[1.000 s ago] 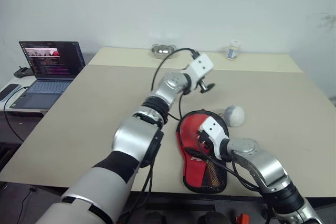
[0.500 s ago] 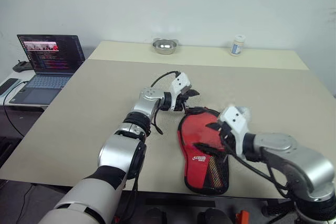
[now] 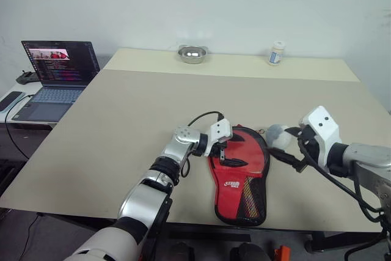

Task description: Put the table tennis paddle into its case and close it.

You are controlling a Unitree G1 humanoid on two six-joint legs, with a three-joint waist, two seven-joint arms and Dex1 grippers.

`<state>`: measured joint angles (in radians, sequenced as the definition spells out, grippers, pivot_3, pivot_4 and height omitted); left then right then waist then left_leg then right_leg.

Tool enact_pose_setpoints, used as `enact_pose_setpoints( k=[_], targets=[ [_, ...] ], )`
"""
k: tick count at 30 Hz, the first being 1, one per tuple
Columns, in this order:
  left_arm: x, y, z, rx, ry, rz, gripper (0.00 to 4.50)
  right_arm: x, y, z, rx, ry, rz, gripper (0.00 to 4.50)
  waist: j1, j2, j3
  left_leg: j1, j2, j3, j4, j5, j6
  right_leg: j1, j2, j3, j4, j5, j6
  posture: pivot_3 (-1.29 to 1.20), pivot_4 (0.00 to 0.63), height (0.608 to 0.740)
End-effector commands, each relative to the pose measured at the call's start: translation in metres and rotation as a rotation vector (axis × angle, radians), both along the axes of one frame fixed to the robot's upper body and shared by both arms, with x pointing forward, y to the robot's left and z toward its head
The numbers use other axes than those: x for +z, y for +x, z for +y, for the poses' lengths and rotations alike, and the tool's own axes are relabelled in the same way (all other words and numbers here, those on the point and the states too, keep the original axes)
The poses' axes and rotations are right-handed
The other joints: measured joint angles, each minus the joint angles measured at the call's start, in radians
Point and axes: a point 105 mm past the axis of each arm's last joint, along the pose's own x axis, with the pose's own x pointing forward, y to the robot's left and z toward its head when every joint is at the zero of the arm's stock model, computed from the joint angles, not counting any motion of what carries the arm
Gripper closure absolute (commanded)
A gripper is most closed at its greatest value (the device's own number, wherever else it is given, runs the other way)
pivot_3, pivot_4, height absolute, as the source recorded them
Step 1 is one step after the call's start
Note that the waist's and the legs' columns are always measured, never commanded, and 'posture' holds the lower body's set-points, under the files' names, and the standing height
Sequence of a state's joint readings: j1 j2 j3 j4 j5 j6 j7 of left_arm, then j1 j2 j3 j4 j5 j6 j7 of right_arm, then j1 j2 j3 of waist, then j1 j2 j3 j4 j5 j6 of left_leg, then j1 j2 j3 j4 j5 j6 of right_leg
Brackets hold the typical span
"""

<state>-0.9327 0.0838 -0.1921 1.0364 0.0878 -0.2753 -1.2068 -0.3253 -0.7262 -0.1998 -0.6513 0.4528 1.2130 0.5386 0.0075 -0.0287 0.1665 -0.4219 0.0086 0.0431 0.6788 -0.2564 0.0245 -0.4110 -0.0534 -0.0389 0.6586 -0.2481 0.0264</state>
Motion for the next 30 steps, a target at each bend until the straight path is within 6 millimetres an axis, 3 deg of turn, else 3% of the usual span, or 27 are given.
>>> enact_pose_setpoints(
  k=[1, 8, 13, 19, 22, 30],
  targets=[
    [-0.01, -0.002, -0.003, 0.008, 0.023, -0.004, 0.03, 0.008, 0.018, -0.002, -0.049, 0.015, -0.072, 0.0, -0.001, 0.0, -0.001, 0.001, 0.0, 0.0, 0.0, 0.0, 0.0, 0.0, 0.0, 0.0, 0.0, 0.0, 0.0, 0.0, 0.15, 0.74],
    [-0.016, -0.003, 0.0, 0.01, 0.04, -0.003, 0.03, -0.013, 0.048, 0.002, -0.073, 0.008, -0.05, 0.0, -0.002, 0.001, -0.001, 0.003, 0.0, 0.0, 0.0, 0.0, 0.0, 0.003, 0.0, 0.0, 0.0, 0.0, 0.0, 0.0, 0.15, 0.74],
    [-0.018, -0.003, 0.002, 0.012, 0.043, -0.003, 0.03, -0.039, 0.062, -0.011, -0.117, -0.045, 0.002, 0.0, -0.004, 0.001, -0.001, 0.004, 0.0, 0.001, 0.0, 0.0, 0.0, 0.003, 0.0, 0.0, 0.0, 0.0, 0.0, 0.0, 0.15, 0.74],
    [-0.02, -0.003, 0.005, 0.024, 0.048, -0.005, 0.03, -0.046, 0.07, -0.021, -0.163, -0.069, -0.005, 0.0, -0.005, 0.001, -0.001, 0.005, 0.0, 0.001, 0.0, 0.0, 0.0, 0.004, 0.001, 0.0, 0.001, 0.0, 0.0, 0.0, 0.15, 0.74],
    [-0.022, -0.003, 0.005, 0.027, 0.052, -0.001, 0.0, -0.045, 0.071, -0.021, -0.173, -0.064, -0.014, 0.54, -0.006, 0.001, -0.001, 0.005, 0.0, 0.001, 0.0, 0.0, 0.0, 0.004, 0.001, 0.0, 0.001, 0.0, 0.0, 0.0, 0.15, 0.74],
    [-0.04, -0.013, 0.009, -0.004, 0.09, 0.062, 0.0, -0.041, 0.066, -0.019, -0.146, -0.081, -0.018, 3.08, -0.006, 0.001, -0.002, 0.005, 0.0, 0.001, 0.0, 0.0, 0.0, 0.004, 0.001, 0.0, 0.001, 0.0, 0.0, 0.0, 0.15, 0.74]
  ],
)
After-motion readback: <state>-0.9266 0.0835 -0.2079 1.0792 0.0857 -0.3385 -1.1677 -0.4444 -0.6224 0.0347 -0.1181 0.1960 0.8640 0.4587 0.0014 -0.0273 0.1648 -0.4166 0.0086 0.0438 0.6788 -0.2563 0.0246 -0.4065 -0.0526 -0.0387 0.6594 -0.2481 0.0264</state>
